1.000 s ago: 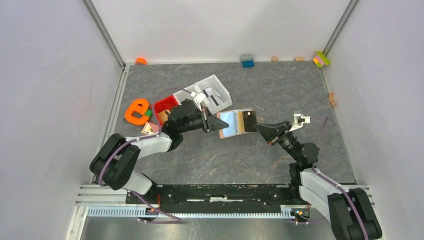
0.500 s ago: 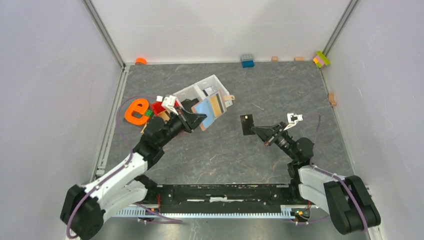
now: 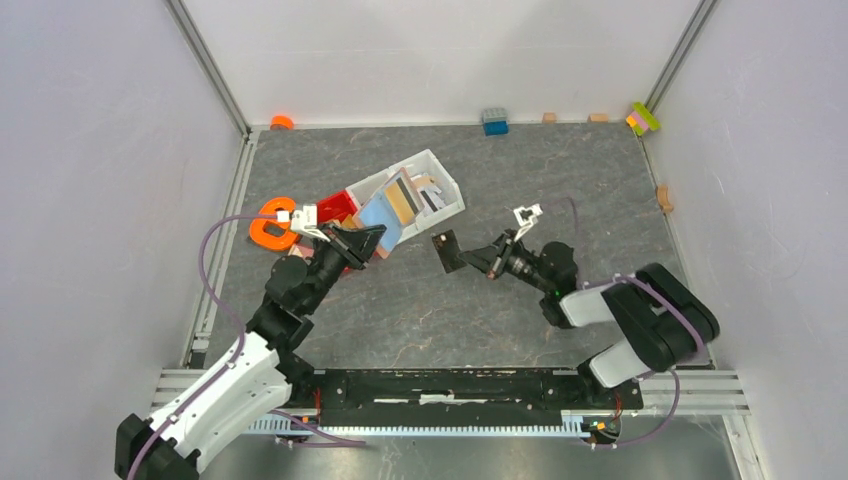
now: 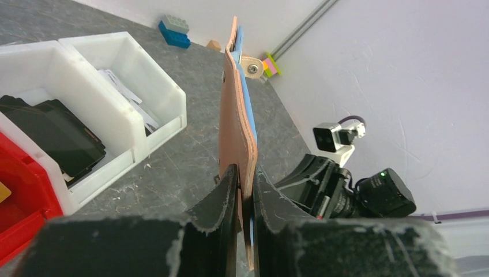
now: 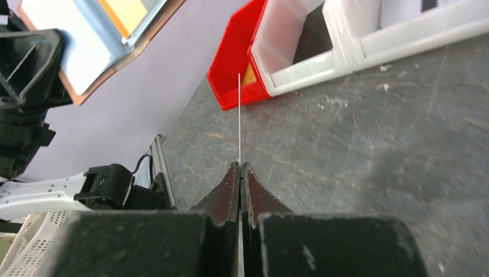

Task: Take the credit cards out of the card holder
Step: Place the credit card in the storage box.

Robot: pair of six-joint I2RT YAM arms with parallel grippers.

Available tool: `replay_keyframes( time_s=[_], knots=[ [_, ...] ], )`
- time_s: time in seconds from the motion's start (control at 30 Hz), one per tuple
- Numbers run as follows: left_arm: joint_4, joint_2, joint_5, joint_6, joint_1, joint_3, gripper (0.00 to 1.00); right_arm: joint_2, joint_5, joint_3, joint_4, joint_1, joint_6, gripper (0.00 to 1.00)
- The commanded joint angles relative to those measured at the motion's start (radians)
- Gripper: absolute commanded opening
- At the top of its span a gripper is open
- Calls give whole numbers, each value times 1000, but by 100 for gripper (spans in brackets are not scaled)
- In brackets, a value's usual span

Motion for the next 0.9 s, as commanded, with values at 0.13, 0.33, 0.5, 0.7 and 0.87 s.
replay_keyframes(
  time_s=[0.13, 0.33, 0.5, 0.7, 0.87],
  knots=[
    [34, -75, -53, -17, 2, -18, 2, 206, 81, 293, -68, 79, -21, 0],
    [35, -83, -62, -30, 2, -29, 3, 316, 142, 510, -277, 124, -126, 0],
    [38, -112, -77, -38, 2, -43, 2, 425, 175, 678, -380, 153, -181, 0],
    [43, -143, -79, -71, 2, -62, 2, 573, 193, 890, -489, 189, -222, 0],
    [63, -128, -89, -89, 1, -79, 2, 642, 233, 997, -560, 217, -251, 0]
  ],
)
